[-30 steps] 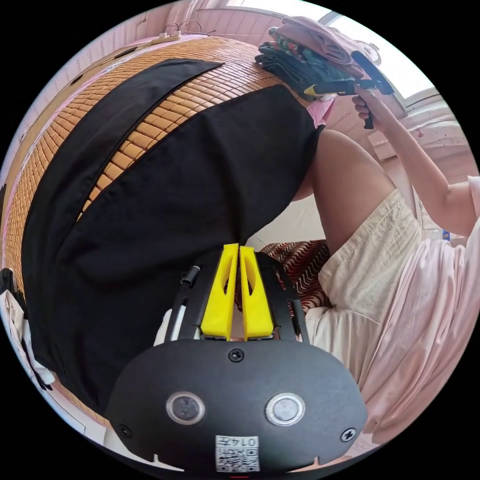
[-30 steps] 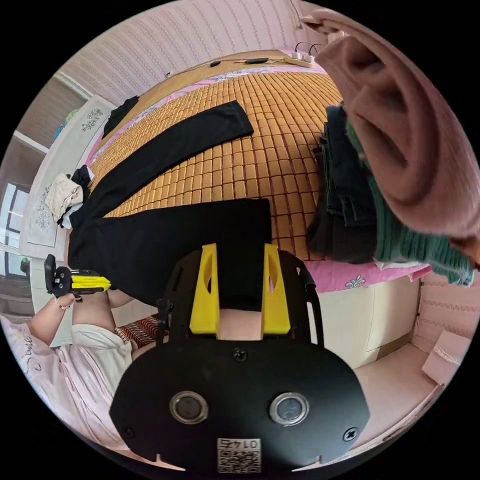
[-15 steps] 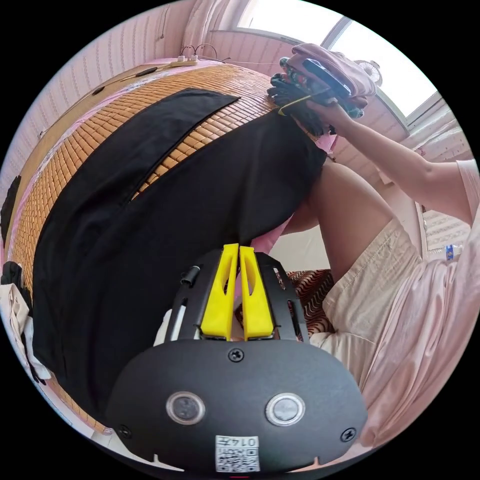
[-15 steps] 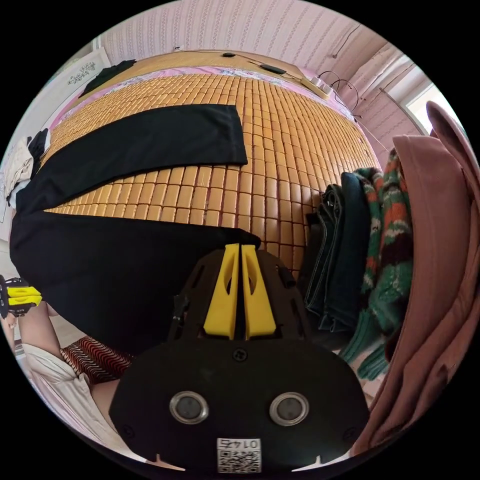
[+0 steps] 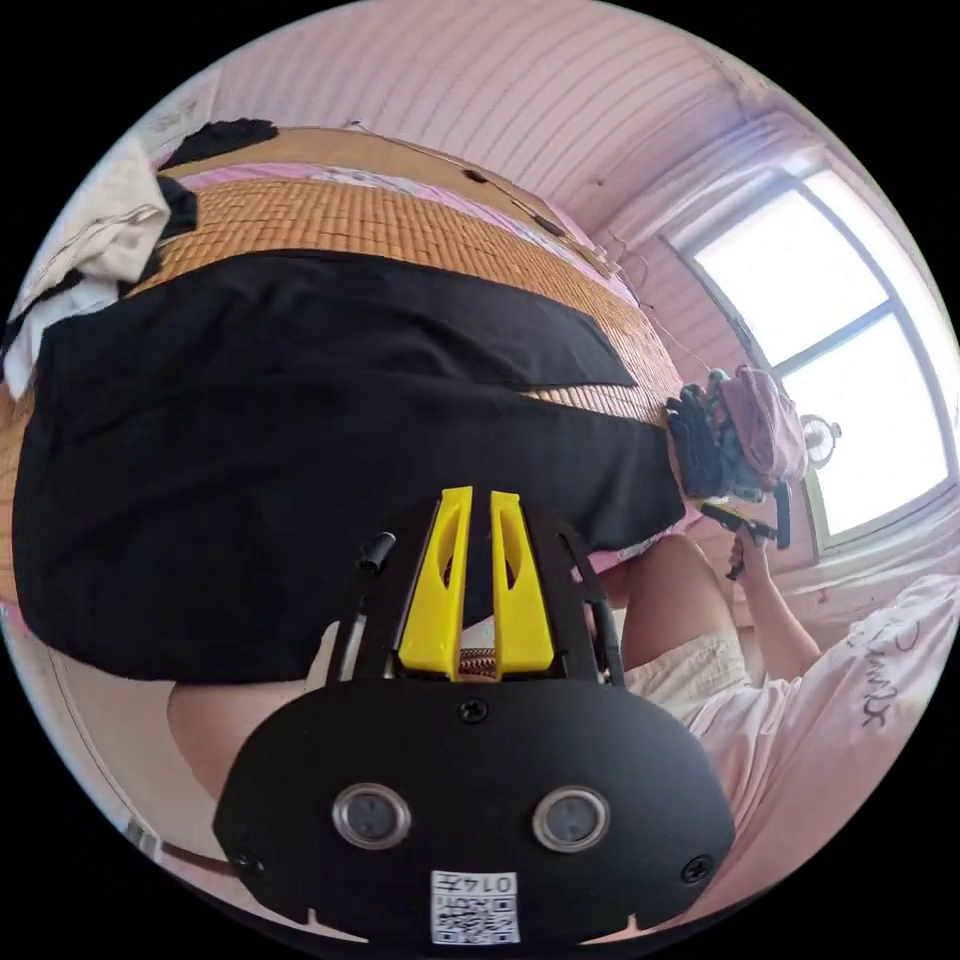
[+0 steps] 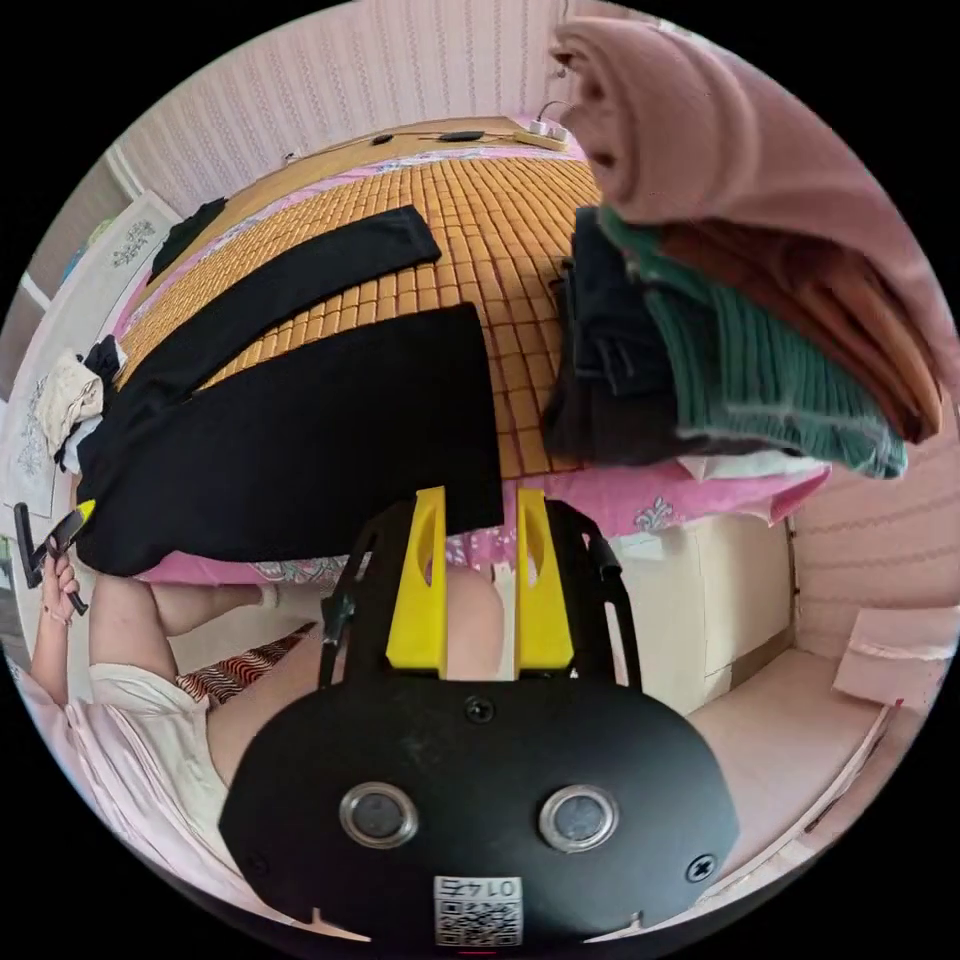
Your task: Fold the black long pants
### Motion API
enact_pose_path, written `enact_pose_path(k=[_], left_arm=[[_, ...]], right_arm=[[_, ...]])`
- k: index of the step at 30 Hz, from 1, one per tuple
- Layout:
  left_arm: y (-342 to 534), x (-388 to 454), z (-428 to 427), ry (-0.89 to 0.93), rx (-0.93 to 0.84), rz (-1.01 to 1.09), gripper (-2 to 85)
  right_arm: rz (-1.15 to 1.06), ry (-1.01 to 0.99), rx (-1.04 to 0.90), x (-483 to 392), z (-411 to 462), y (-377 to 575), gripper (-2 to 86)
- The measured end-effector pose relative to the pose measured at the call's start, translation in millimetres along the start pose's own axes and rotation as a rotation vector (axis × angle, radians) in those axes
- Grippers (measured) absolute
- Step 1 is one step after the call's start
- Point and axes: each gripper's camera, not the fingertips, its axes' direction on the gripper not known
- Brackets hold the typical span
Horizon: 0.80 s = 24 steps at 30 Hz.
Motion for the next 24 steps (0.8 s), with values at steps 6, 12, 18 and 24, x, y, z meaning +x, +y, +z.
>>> enact_pose_path(k=[6,12,18,24], left_arm=[[84,-154,-85,-0.102,0.207,-0.492,7.8],[158,-244,-108,0.057,0.402,-0.834,8.8],[183,-275,-117,0.071,0.394,-0.851,9.5],[189,-299,-115,0.094,0.343,-0.820,11.1]], right_arm=[[0.183,-0.178,-0.037,30,17,6,13.6],[0.152,-0.204,-0.147,5,27,-15,11.1],[0.054,-0.101,-0.087,-26,-4,-15,1.3],[0.055,-0.103,-0.044,-45,-23,-15,0.3]])
